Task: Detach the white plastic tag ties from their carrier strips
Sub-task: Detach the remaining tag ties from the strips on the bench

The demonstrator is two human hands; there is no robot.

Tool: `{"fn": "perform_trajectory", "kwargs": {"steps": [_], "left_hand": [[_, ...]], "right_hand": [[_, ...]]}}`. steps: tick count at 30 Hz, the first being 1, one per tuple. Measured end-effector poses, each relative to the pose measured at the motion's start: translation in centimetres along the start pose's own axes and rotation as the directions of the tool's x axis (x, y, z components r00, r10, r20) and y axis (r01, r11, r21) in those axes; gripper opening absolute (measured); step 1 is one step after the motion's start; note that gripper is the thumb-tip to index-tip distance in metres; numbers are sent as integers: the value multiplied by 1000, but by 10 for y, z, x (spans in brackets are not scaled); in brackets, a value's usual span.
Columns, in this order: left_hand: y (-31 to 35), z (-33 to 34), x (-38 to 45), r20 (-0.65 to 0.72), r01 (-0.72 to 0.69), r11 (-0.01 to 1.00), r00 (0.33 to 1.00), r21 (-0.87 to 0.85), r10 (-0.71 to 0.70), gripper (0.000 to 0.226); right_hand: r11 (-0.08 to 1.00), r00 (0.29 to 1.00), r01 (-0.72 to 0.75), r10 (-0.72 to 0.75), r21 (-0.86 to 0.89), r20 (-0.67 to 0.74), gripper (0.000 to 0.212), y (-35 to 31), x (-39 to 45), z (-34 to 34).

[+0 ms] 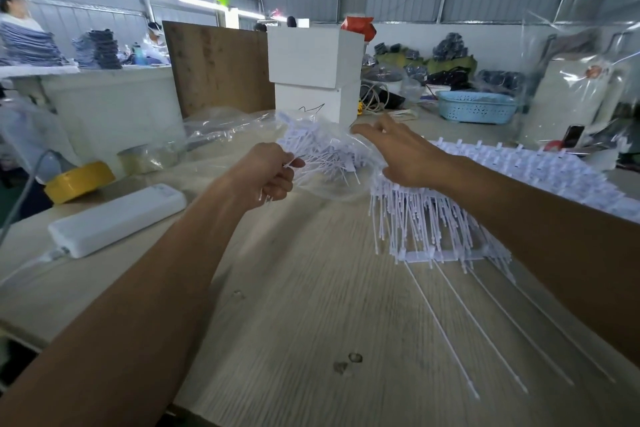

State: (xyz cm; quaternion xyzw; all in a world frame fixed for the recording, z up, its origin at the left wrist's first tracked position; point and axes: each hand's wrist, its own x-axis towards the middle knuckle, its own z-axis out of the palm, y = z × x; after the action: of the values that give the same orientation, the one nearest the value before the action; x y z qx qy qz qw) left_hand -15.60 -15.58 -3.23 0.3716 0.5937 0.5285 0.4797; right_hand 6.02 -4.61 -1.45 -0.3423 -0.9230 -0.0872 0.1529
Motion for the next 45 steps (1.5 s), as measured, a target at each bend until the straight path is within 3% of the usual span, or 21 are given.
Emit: {"fn": "perform_trajectory", "kwargs": {"steps": [5,7,12,15,19,23,27,30,32,34,36,38,45], "left_hand": [[22,14,22,28,103,970,993,220,-111,31],[35,23,35,37,102,949,992,299,-118,32],[43,48,64,14,140,861,986,489,-168,30],[58,52,77,69,150,814,972,561,-227,33],[88,44,91,109,139,857,969,496,-220,29],[61,38,107,45,86,969,994,230,-98,32],[10,62,116,-4,-33,910,999,412,38,29],[15,69,119,-56,-126,956,988,265,146,22],[22,64,114,0,-161,955,986,249,166,20],[23,54,108,-11,-191,894,977,405,214,33],[16,43,100,-51,-185,745,958,640,282,51],[0,28,90,-39,-186,563,931,805,363,53],[-24,16,39,233,-428,350,846,833,480,26]], "right_hand": [[995,965,-16,42,101,-257,38,-4,5,-10],[997,956,4,19,80,-292,28,-7,4,-13],[997,948,66,-76,-41,-309,31,-13,2,-14],[991,959,97,-119,-94,-257,41,-10,-4,-11],[987,947,129,-152,-97,-284,39,-3,-5,-6],[994,942,93,-105,-51,-320,38,-5,-4,-4],[996,939,86,-91,-30,-332,40,-7,-6,-4],[996,950,90,-85,1,-300,49,-5,-8,-4],[995,957,94,-82,33,-278,51,-5,-10,-5],[997,960,61,-44,54,-276,48,-4,-10,-5],[996,952,3,24,89,-305,42,-2,-7,-6],[986,939,-56,105,156,-327,35,0,-3,-9],[913,884,-200,324,355,-337,20,-10,7,-19]]}}
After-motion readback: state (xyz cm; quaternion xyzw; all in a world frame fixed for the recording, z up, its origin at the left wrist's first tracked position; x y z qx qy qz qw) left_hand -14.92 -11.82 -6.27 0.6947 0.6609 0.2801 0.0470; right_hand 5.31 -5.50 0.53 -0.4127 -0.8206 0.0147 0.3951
